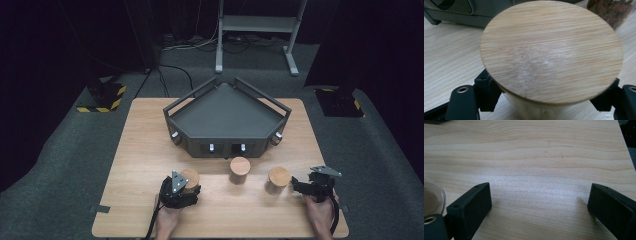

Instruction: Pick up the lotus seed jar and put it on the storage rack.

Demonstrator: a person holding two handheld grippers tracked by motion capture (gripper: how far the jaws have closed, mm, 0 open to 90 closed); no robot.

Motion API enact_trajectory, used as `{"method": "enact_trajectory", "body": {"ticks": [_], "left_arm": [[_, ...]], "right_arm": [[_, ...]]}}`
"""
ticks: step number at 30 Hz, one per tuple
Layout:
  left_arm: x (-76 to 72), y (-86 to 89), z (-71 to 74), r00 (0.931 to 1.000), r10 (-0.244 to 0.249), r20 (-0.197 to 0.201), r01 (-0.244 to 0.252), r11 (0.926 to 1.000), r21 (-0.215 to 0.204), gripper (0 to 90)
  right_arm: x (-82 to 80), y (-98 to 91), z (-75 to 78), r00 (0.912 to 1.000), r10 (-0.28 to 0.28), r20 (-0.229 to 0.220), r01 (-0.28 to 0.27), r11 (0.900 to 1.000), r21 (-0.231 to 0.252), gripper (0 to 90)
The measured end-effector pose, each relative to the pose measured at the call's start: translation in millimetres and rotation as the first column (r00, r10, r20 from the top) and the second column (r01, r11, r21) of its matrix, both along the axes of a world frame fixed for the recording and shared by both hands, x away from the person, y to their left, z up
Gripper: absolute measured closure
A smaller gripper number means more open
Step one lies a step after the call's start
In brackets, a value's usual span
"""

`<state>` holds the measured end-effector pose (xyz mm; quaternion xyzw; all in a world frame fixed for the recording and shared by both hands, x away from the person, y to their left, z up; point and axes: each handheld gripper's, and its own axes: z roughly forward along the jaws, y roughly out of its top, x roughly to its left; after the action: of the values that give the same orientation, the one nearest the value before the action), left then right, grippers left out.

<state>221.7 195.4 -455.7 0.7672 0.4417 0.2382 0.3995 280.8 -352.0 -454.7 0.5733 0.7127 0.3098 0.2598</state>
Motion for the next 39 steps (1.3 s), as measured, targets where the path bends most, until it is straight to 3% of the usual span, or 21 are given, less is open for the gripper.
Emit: {"method": "enact_trajectory", "body": {"ticks": [15, 39], "left_arm": [[2.7, 4.5, 14.3, 0.9997, -0.018, -0.019, 0.018, 0.9996, -0.023, 25.3], [10.9, 11.8, 58.3, 0.9972, -0.054, -0.051, 0.051, 0.9977, -0.045, 25.3]], "right_arm": [[0.0, 0.0, 0.0, 1.0, 0.0, 0.0, 0.0, 1.0, 0.0, 4.4], [0.4, 1.1, 0.3, 0.9999, -0.01, -0.005, 0.01, 1.0, 0.001, 3.0]]}}
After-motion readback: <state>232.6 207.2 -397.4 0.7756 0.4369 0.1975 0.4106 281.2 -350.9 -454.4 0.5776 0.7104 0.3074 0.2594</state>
